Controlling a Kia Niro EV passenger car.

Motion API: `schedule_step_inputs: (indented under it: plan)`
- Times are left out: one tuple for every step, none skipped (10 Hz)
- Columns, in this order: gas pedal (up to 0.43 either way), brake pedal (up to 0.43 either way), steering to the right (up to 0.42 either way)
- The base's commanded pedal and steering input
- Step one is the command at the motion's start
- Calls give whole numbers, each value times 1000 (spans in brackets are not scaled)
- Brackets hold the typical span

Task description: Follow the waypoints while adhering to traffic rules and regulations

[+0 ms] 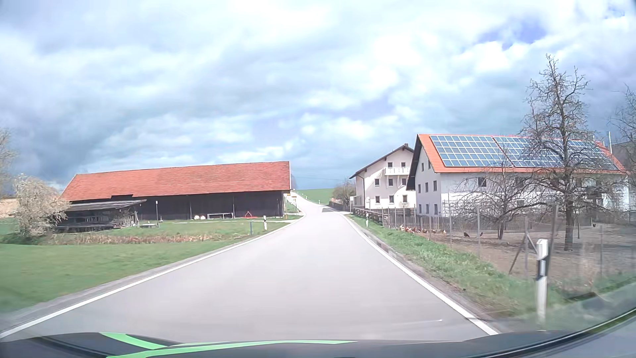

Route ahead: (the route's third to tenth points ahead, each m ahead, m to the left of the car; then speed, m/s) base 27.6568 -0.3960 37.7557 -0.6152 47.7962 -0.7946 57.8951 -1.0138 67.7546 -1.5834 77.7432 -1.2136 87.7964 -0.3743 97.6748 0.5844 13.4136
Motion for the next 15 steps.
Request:
schedule_step_inputs:
  plan:
    - [0, 0, 21]
    - [0, 0, 21]
    - [0, 0, 21]
    - [0, 0, 20]
    - [0, 0, 15]
    - [28, 0, 12]
    - [59, 0, 11]
    - [79, 0, 11]
    - [98, 0, 10]
    - [110, 0, 10]
    - [118, 0, 10]
    - [130, 0, 5]
    - [150, 0, 2]
    - [169, 0, -2]
    - [177, 0, -3]
